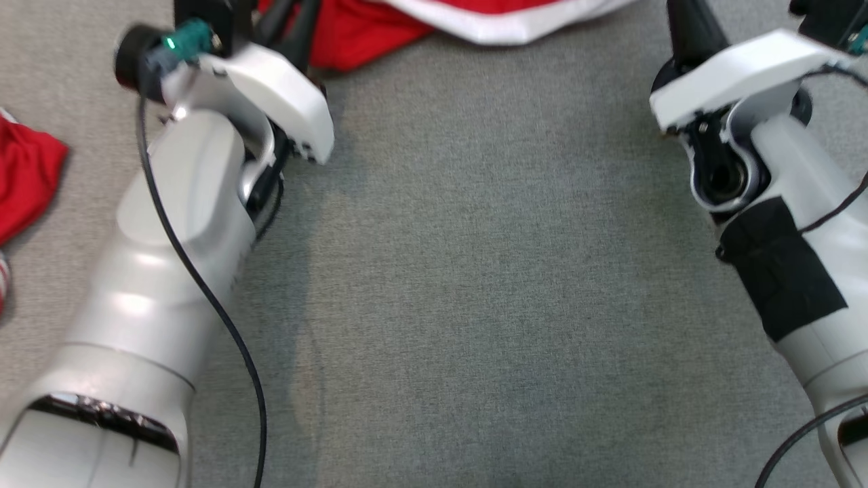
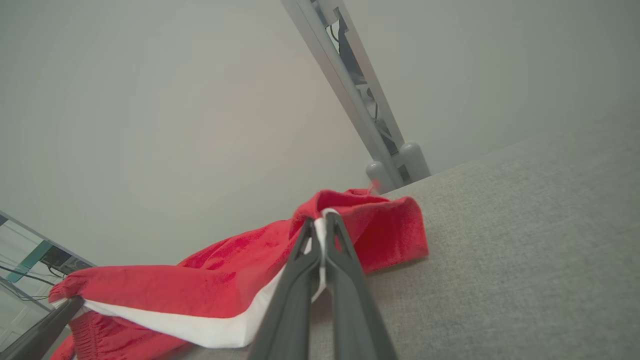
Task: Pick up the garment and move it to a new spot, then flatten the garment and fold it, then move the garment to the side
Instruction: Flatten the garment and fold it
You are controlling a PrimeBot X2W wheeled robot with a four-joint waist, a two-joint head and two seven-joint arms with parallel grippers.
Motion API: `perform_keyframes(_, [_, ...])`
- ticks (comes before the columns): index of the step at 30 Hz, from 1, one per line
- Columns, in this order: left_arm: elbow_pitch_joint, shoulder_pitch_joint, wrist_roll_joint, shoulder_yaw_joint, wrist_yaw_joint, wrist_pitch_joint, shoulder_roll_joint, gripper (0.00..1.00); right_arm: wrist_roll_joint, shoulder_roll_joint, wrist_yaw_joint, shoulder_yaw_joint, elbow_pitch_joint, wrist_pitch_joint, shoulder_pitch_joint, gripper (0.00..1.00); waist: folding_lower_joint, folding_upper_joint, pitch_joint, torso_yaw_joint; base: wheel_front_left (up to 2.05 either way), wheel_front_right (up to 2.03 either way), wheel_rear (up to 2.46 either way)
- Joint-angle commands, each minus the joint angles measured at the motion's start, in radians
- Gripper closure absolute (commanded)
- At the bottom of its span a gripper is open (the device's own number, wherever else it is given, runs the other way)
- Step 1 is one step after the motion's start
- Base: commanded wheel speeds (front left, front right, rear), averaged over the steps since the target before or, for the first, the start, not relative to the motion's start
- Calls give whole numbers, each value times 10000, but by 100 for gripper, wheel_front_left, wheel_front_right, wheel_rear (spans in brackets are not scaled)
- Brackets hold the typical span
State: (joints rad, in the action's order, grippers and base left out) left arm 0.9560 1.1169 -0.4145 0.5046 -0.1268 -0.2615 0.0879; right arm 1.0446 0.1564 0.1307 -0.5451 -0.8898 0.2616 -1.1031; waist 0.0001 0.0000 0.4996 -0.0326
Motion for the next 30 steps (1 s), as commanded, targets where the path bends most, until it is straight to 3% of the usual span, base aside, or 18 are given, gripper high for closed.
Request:
perform_keyframes(1, [8,-299,-116,207,-50,-26,-28,100,153,183,1,-184,16,42,235,100,-1,0,-424,164,0,0,0])
perform_keyframes(12, [564,-2038,-672,3017,-37,-26,158,100,1023,824,1,-1826,-1105,-156,1557,100,-1,0,-1959,523,0,0,0])
perform_keyframes(30, [1508,-3461,-1085,5279,-36,-27,121,100,1566,1544,1,-3623,-1871,-2192,2593,100,-1,0,-3449,677,0,0,0])
